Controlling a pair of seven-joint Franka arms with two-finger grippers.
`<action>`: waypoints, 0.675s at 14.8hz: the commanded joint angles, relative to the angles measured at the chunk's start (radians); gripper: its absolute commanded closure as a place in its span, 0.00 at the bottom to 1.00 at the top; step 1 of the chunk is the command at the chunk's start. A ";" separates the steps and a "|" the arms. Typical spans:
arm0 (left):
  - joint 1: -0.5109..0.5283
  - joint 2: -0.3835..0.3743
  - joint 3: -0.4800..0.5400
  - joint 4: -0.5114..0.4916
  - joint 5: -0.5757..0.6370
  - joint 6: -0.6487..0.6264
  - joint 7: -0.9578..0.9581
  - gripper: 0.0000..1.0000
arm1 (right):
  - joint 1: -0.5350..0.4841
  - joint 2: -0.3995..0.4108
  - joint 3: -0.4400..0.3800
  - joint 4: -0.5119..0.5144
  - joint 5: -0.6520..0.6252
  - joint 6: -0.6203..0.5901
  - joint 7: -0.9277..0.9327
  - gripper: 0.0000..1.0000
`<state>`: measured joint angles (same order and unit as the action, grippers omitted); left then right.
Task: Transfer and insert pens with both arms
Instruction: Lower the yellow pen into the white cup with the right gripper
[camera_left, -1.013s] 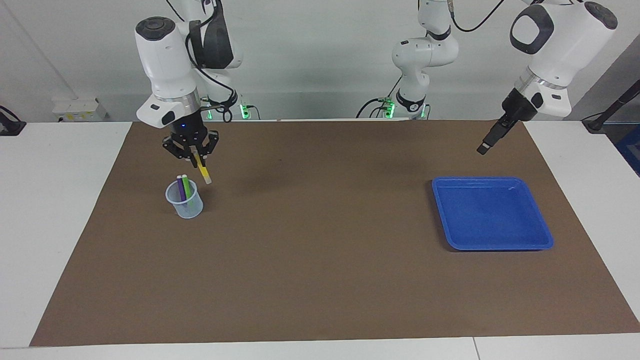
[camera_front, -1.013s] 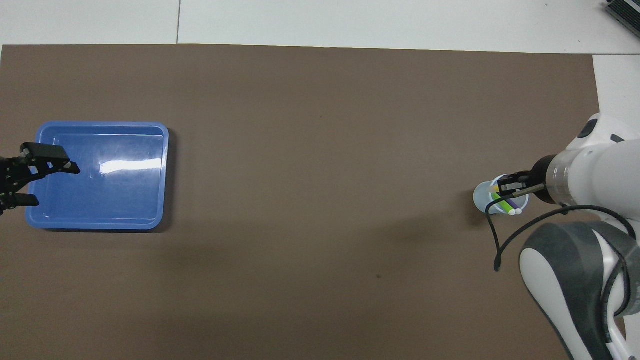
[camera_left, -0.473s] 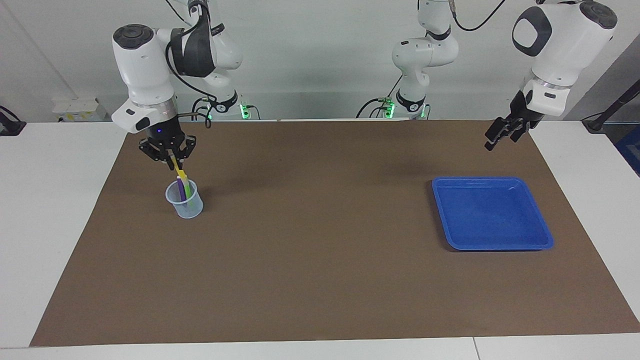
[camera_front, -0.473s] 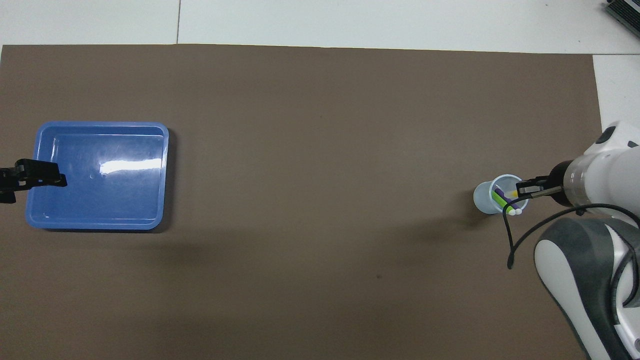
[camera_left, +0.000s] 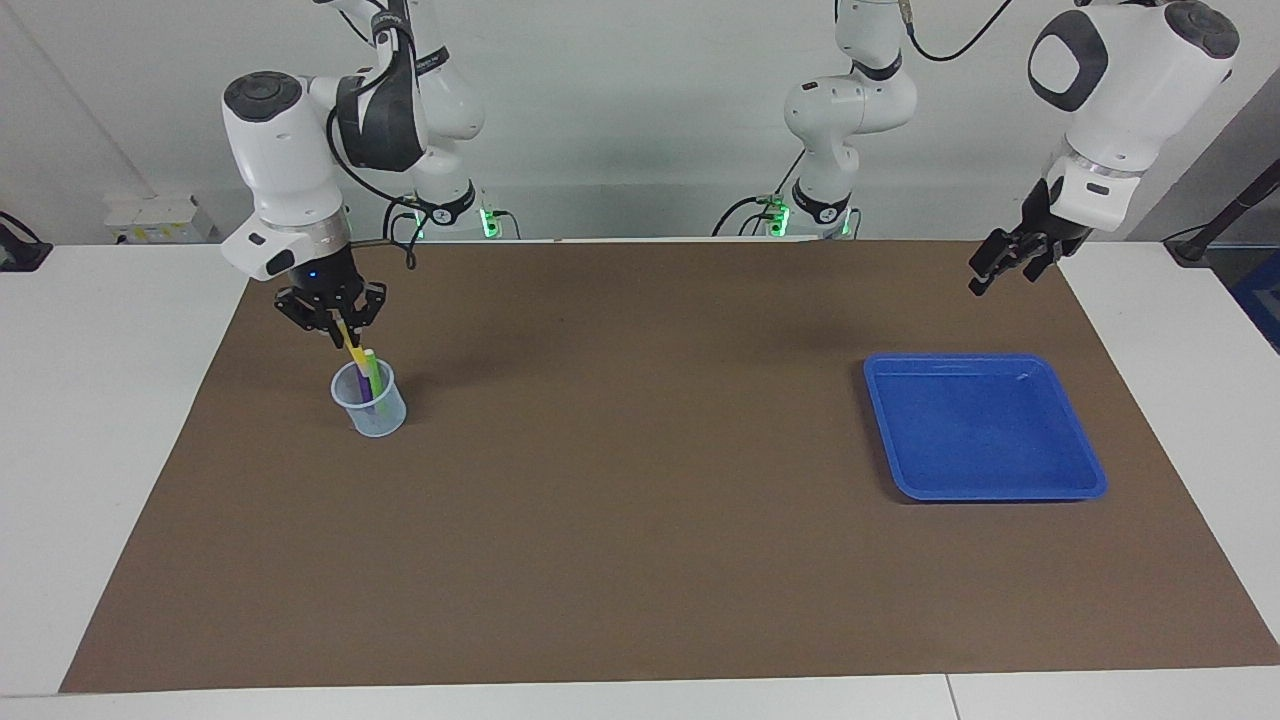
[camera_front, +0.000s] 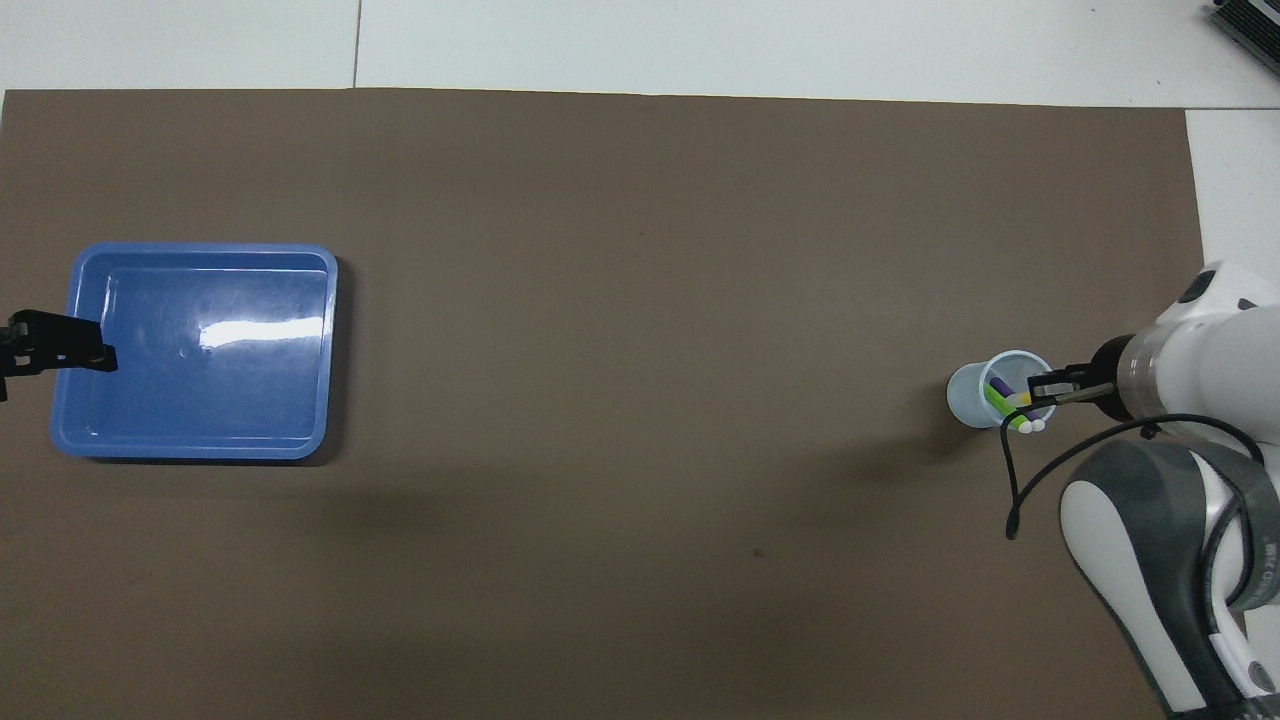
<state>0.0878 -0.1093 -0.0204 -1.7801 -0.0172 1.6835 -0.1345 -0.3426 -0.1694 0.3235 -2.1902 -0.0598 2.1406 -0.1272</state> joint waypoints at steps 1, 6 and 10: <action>0.001 0.086 -0.004 0.128 0.031 -0.054 0.012 0.00 | -0.033 -0.001 0.014 -0.060 -0.018 0.065 -0.011 1.00; -0.020 0.190 -0.001 0.224 0.033 -0.054 0.015 0.00 | -0.035 0.060 0.014 -0.059 -0.018 0.119 -0.003 1.00; -0.057 0.183 0.033 0.214 0.029 -0.053 0.018 0.00 | -0.035 0.113 0.014 -0.048 -0.020 0.162 0.043 0.57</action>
<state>0.0532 0.0654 -0.0199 -1.5994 -0.0064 1.6664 -0.1263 -0.3597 -0.0793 0.3237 -2.2470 -0.0598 2.2816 -0.1100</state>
